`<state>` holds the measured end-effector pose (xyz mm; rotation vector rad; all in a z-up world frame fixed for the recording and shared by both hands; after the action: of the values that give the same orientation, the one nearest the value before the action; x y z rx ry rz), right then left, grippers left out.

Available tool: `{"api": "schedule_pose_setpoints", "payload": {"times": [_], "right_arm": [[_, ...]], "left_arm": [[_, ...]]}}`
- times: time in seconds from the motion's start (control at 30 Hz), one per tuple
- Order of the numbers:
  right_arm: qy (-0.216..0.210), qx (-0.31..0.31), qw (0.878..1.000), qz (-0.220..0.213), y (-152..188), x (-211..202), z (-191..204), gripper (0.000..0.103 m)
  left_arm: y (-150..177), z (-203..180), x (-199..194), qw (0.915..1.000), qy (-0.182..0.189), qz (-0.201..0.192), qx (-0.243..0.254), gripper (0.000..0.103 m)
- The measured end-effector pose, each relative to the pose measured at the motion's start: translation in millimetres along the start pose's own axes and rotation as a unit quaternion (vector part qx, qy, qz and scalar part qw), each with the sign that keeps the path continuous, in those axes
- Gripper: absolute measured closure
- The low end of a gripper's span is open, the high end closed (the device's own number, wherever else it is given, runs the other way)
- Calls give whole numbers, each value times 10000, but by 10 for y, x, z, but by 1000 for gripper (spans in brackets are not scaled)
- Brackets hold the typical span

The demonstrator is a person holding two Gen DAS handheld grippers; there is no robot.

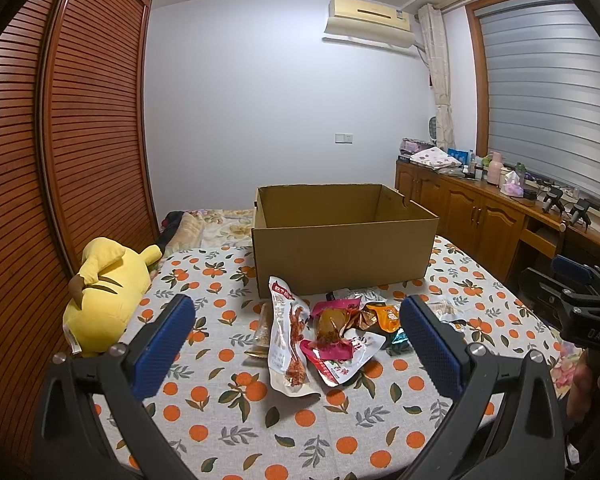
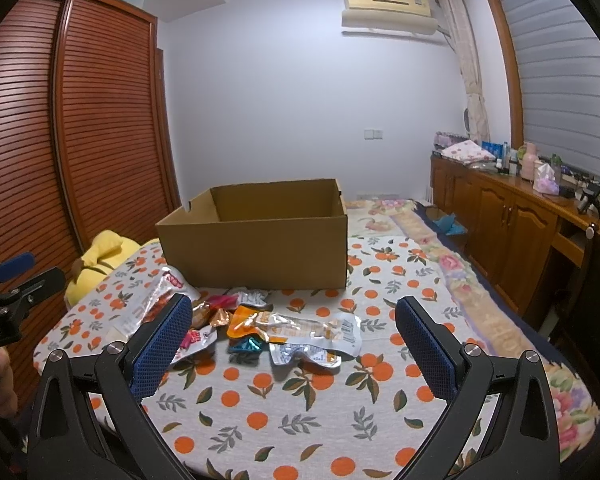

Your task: Organize snacks

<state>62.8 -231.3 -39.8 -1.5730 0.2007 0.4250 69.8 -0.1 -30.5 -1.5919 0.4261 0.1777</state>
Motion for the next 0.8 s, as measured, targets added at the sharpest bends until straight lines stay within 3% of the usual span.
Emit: {"api": "schedule_pose_setpoints", "payload": {"times": [0.8], "right_arm": [[49, 8, 10000, -7, -24, -7, -57, 0]], "left_arm": [[5, -37, -8, 10000, 15, 21, 26, 0]]}}
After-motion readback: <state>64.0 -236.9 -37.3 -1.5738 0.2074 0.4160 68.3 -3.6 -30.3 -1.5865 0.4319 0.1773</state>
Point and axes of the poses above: each gripper's, at about its wrist camera, not at the fingertips, and x roughly the way its jaws point, z to its left, y to its underside, the point moved 8 cm from there along x, roughly the way its jaws point, and after that the axes turned 9 degrees about y, right-handed, at the moved point
